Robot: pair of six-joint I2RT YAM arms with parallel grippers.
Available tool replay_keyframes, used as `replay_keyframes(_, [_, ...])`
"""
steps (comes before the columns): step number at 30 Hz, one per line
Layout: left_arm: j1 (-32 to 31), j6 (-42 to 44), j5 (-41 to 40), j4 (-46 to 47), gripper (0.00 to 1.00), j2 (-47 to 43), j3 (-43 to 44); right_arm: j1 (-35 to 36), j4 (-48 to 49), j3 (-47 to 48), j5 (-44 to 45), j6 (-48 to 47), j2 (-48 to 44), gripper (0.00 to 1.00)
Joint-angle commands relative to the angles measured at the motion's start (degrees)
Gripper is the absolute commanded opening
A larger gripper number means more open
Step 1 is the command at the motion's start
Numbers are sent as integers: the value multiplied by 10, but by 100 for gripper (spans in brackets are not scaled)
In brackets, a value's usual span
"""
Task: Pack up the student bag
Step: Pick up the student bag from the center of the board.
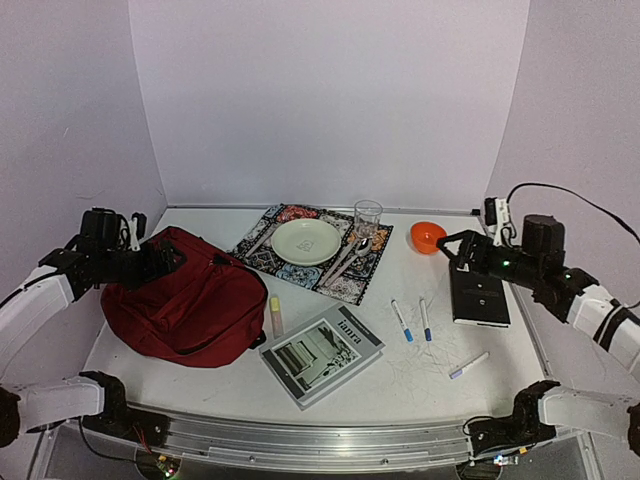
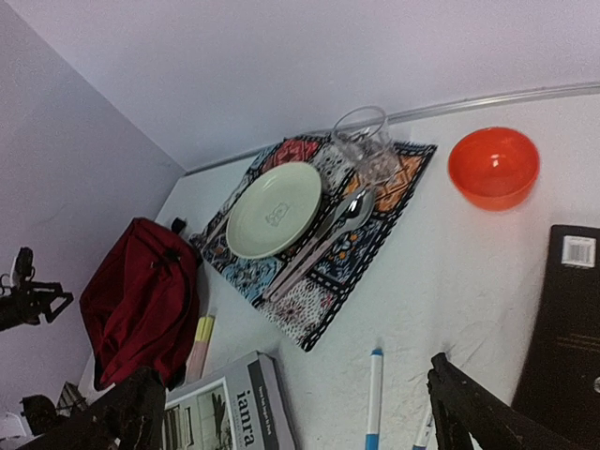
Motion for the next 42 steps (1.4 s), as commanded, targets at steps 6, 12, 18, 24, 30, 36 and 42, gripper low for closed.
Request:
replay_keyframes(6, [-153, -41, -50, 24, 99, 112, 40, 124, 96, 42, 32, 36, 128, 98])
replay_keyframes(12, [-236, -32, -102, 18, 98, 198, 95, 164, 101, 84, 33, 39, 195, 98])
replay_keyframes(18, [-310, -9, -191, -28, 95, 295, 167, 185, 97, 107, 34, 54, 233, 98])
replay_keyframes(24, [-362, 22, -258, -70, 88, 382, 236, 199, 87, 123, 34, 70, 271, 98])
replay_keyframes(30, [-384, 46, -322, -126, 77, 469, 288, 210, 79, 150, 29, 70, 306, 98])
replay_keyframes(36, [-389, 64, -334, -136, 47, 506, 308, 220, 79, 164, 27, 71, 328, 98])
replay_keyframes(42, [-401, 63, -323, -139, 4, 470, 294, 231, 79, 181, 24, 72, 342, 98])
